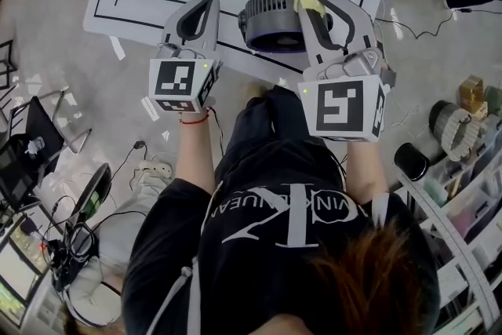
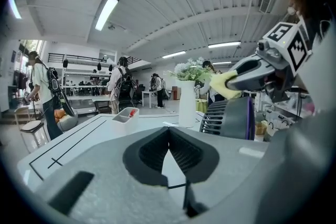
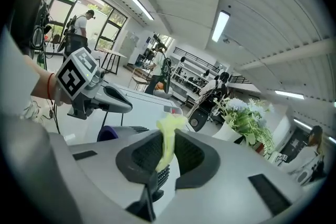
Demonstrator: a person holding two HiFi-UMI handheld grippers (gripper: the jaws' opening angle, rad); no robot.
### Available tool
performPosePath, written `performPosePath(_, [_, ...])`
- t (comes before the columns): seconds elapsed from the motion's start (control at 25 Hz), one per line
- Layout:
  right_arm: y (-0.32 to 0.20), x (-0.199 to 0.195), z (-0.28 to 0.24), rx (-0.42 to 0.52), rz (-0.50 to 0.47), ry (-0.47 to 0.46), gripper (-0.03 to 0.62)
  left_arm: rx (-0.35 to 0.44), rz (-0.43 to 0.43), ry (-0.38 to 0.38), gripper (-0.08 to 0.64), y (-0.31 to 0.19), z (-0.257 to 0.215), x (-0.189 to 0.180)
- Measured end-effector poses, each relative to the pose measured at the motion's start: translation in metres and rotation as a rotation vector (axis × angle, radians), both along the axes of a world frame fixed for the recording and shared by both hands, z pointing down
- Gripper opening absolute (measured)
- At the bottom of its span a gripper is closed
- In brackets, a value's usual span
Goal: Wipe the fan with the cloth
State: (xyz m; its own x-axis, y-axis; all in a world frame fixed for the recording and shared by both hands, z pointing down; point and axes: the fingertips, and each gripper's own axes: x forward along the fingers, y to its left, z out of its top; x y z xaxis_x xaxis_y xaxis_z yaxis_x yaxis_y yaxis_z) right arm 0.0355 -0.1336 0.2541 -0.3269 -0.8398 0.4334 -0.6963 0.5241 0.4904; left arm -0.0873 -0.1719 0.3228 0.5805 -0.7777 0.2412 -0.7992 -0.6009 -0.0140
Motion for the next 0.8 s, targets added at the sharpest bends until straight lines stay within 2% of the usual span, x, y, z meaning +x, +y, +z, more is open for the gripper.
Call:
performPosePath(0.2, [0.001,0.019,0.002,-0.033,0.043,-0.159,0.054,-0.008,0.024,-0.008,0.011,0.003,0.003,0.011])
performPosePath(0.52, [0.006,0.046,0.011,-0.031,0.120,-0.166,0.054,-0.023,0.049,-0.026,0.011,0.010,0.007,0.022])
performPosePath(0.8, [0.007,0.063,0.026,-0.077,0.170,-0.225,0.052,-0.026,0.060,-0.024,0.011,0.009,0.006,0.025])
